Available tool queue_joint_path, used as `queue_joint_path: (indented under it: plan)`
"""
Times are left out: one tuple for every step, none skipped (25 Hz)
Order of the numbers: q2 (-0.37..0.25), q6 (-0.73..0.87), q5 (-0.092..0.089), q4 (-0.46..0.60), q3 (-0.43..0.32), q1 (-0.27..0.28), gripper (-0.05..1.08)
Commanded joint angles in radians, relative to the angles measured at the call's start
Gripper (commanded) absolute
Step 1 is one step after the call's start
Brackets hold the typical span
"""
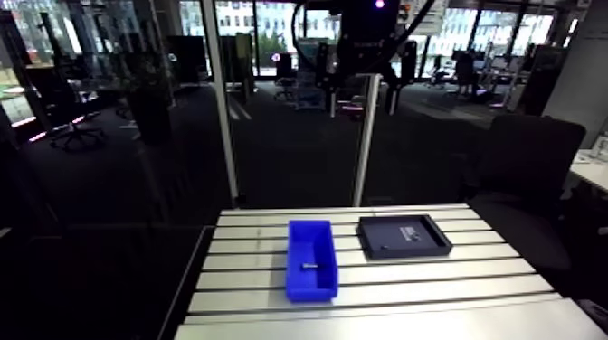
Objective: Pick up the M10 bolt from the tray and put it into the blue bin.
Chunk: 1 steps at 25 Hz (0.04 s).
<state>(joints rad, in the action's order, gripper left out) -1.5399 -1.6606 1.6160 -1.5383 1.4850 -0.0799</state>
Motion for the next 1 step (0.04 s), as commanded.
queue_joint_path:
  plan:
    - [-0.004, 0.003, 0.002, 0.001, -0.001, 0.000, 0.01]
